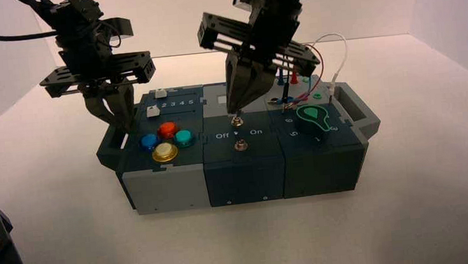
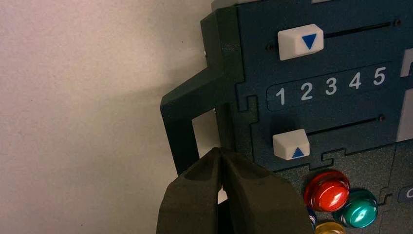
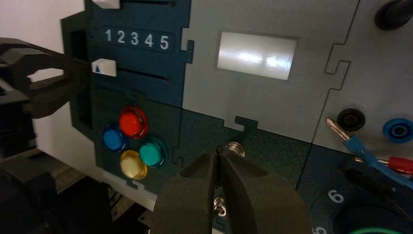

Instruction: Flip the top switch off with the right gripper.

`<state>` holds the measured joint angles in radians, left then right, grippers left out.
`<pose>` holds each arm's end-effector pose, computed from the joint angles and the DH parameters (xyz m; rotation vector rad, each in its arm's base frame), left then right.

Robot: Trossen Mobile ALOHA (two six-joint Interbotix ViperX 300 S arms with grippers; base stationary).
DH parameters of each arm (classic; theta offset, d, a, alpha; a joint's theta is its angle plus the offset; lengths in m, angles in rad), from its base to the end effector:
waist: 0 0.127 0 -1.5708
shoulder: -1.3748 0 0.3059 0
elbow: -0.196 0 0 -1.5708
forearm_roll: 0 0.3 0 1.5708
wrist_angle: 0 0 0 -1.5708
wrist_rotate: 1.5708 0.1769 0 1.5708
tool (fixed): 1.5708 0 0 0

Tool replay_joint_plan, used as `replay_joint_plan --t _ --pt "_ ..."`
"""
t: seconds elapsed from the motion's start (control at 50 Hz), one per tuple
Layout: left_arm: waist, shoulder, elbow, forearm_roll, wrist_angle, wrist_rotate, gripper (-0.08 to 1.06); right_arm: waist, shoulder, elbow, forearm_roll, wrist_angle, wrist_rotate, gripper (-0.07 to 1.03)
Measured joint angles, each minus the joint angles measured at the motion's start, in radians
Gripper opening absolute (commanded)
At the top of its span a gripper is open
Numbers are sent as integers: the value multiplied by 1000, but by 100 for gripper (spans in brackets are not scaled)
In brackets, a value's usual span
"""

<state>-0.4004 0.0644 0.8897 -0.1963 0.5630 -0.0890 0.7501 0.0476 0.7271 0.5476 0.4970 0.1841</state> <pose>0.2352 -0.1196 0.0023 0.0227 1.5402 -0.2087 0.2253 0.2700 0.0538 0.2360 1.4332 0.4186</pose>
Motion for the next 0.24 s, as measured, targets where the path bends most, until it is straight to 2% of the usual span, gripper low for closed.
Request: replay_joint_plan --t 0.24 --pt "2 2 0 3 -2 0 -3 5 -72 49 -2 31 6 -2"
